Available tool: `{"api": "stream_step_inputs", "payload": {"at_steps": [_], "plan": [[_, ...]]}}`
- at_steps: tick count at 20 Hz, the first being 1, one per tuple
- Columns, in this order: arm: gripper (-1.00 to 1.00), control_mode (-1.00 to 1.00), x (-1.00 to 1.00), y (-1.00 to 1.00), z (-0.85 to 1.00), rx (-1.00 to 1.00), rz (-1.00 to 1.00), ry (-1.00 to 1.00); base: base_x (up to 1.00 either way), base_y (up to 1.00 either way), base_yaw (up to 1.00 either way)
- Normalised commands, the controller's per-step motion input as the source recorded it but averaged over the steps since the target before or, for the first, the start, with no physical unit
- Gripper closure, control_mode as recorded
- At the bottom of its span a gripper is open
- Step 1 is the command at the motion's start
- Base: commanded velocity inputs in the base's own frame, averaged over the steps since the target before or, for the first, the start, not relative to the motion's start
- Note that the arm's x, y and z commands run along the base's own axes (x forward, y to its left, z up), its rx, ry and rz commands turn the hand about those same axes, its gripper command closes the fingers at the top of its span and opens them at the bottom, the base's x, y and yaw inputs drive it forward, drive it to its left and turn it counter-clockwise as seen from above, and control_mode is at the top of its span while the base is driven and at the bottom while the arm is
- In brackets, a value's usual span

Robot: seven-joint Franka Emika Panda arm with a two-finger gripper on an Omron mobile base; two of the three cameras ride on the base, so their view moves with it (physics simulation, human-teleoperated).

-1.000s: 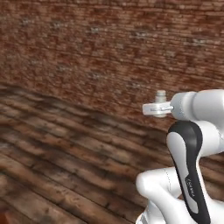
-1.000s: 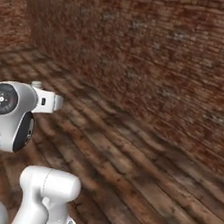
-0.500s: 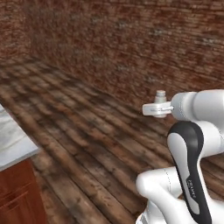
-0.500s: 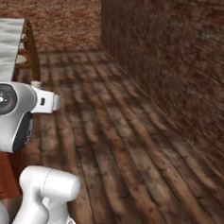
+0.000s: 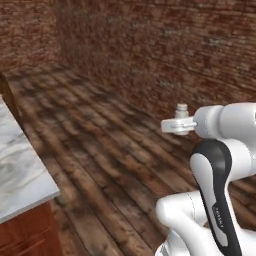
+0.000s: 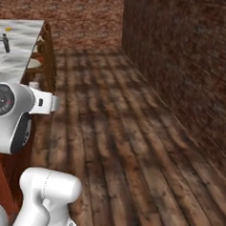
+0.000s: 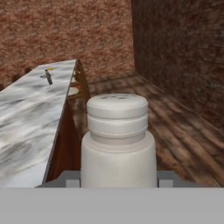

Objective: Move the shaker and syrup bottle from the cabinet to the dining counter.

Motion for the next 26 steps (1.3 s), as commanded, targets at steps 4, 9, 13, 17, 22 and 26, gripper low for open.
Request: {"api": "stream_step_inputs", "payload": {"at_steps": [4,9,13,17,22,26], "plan": [[1.00,1.00,0.00,0.00,0.00,0.00,0.00,0.00,0.75,-0.22,0.00],[1.00,1.00,0.00,0.00,0.00,0.00,0.00,0.00,0.75,-0.23,0.00],[1.00,1.00,0.00,0.00,0.00,0.00,0.00,0.00,0.77,-0.22,0.02],[1.00,1.00,0.00,0.00,0.00,0.00,0.00,0.00,0.75,-0.21,0.12],[1.00,1.00,0.00,0.00,0.00,0.00,0.00,0.00,0.74,-0.21,0.18],[1.00,1.00,0.00,0.00,0.00,0.00,0.00,0.00,0.75,-0.20,0.19]]}}
